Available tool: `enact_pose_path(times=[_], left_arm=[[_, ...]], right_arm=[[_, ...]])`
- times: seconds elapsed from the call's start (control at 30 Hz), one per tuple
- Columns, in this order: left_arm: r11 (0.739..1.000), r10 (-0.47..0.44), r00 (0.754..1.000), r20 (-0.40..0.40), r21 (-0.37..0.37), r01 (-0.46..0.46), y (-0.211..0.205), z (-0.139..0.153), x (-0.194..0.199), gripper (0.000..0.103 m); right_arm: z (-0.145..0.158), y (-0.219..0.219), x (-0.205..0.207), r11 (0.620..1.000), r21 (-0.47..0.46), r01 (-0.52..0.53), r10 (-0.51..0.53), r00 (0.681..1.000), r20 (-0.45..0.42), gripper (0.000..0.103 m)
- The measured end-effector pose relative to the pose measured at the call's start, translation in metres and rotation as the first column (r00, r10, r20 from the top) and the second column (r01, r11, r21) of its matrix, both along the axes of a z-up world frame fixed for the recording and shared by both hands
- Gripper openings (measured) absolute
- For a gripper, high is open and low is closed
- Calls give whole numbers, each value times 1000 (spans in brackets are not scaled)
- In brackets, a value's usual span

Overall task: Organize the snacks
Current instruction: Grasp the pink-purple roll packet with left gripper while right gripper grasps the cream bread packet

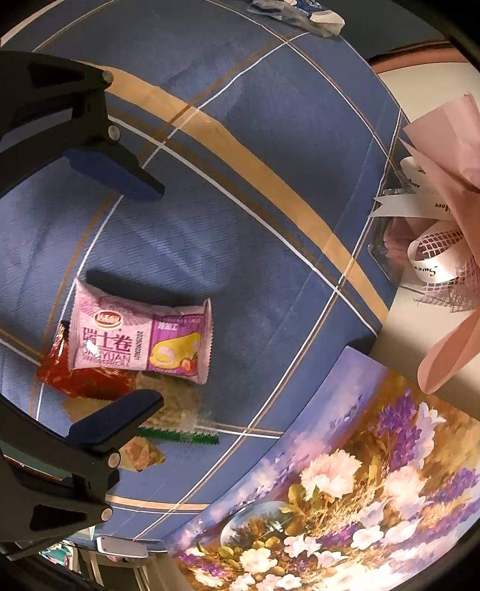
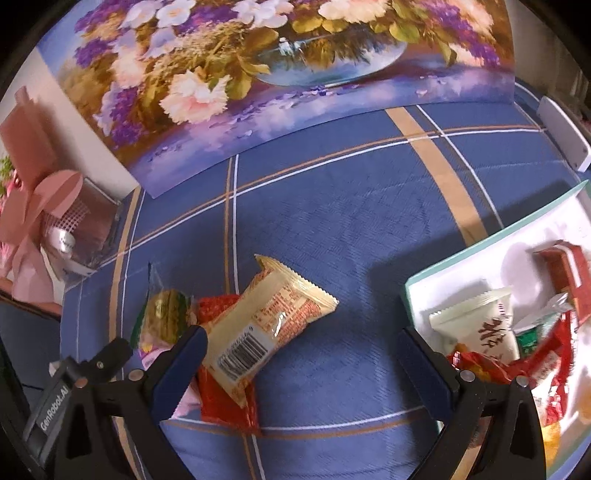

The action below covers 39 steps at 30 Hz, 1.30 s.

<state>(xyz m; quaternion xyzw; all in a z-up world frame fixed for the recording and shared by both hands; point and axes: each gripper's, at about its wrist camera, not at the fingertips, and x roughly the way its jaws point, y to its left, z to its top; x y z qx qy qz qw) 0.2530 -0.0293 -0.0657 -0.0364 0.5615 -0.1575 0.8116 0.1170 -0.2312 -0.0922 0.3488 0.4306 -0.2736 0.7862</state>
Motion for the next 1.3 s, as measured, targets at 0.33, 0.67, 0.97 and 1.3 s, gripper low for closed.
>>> enact_pose_path(times=[0.33, 0.67, 0.97, 1.3], left_arm=[[1000, -6, 1000, 3, -7, 6, -3, -7, 3, 101], [1000, -9, 1000, -4, -3, 9, -6, -13, 2, 101], [1000, -26, 1000, -15, 5, 26, -11, -15, -1, 101], [997, -75, 997, -16, 28, 75, -24, -21, -10, 101]], right_arm=[[-13, -2, 23, 1000, -1, 5, -5, 1000, -2, 103], [-26, -1, 39, 1000, -3, -3, 3, 999, -33, 103], [-23, 0, 36, 997, -56, -43, 35, 990, -135, 101], [-21, 9, 38, 983, -118, -138, 110, 971, -214, 82]])
